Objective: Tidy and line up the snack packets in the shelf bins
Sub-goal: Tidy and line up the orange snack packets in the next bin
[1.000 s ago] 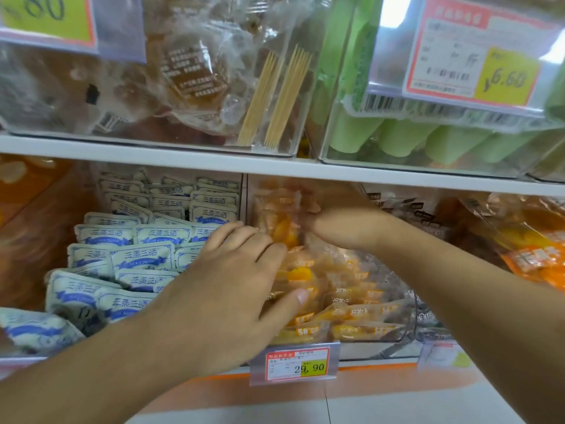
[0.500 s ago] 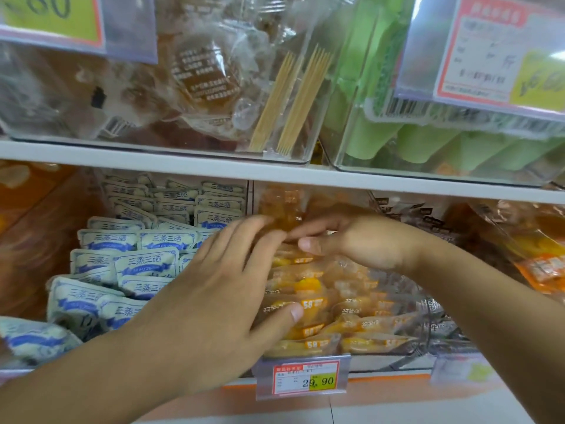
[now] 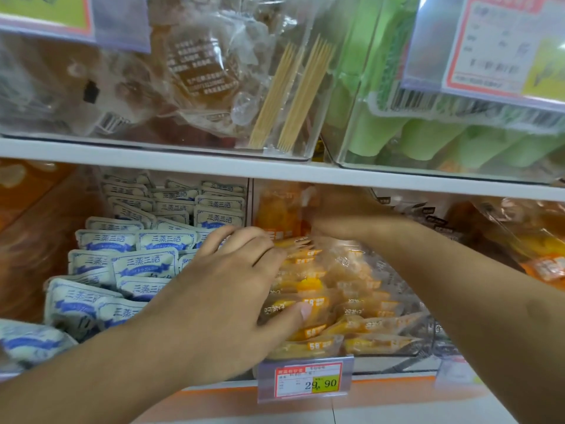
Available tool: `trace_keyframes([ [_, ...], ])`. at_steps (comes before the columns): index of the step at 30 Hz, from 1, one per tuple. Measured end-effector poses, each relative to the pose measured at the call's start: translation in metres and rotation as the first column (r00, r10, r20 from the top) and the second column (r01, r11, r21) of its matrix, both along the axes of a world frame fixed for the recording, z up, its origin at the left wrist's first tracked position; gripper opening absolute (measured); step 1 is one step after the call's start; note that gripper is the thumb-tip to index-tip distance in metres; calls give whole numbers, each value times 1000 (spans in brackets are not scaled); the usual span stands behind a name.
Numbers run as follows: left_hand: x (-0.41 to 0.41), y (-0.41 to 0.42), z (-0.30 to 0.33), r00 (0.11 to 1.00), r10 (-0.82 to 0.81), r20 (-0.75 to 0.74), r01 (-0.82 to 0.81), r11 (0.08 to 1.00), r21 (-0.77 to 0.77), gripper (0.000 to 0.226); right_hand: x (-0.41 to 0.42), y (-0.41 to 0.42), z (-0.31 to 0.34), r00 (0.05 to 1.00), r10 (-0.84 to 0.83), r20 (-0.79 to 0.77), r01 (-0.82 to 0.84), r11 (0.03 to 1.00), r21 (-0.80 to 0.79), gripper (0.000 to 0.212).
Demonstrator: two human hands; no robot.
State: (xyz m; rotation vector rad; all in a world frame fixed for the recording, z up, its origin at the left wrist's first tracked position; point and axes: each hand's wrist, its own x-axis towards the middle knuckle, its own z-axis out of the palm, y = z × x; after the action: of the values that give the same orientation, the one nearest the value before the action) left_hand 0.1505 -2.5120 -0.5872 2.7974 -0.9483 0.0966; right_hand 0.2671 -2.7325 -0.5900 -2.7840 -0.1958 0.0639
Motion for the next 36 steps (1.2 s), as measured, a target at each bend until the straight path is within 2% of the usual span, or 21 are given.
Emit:
trace_keyframes([
  [3,4,1,-1,1000,22,14,-22,1000,-19,80,6,2,-5,999,-47,11,47,999,26,13],
  [6,7,1,-5,999,37,35,-36,999,-39,85,2,4,-6,999,-46,23,45,998,36,41],
  [12,13,1,-6,999,21,39,-20,1000,-14,87,-9,2,3,998,-51,26,48,991,126,34],
  [18,15,1,-7,999,21,42,-23,999,28,93,-13,12,-1,989,-138,55,129,981,144,59],
  [20,16,1,-7,999,16,38,-17,999,29,94,-13,11,-3,987,-150,61,140,980,142,56],
  [23,15,2,-8,1000,7,25,-8,1000,24,93,-13,11,-5,986,-155,60,144,977,157,41],
  [25,15,3,-9,1000,4,4,-4,1000,16,93,-11,8,-8,988,-149,27,142,972,189,45],
  [29,16,2,-9,1000,2,-5,-2,1000,8,95,-7,2,-6,989,-151,12,135,918,374,50],
  [32,18,2,-12,1000,-14,11,14,1000,27,96,-3,6,-9,993,-102,52,82,952,293,52],
  [36,18,4,-13,1000,-10,2,10,1000,17,95,-3,11,-13,993,-101,56,85,970,228,39],
])
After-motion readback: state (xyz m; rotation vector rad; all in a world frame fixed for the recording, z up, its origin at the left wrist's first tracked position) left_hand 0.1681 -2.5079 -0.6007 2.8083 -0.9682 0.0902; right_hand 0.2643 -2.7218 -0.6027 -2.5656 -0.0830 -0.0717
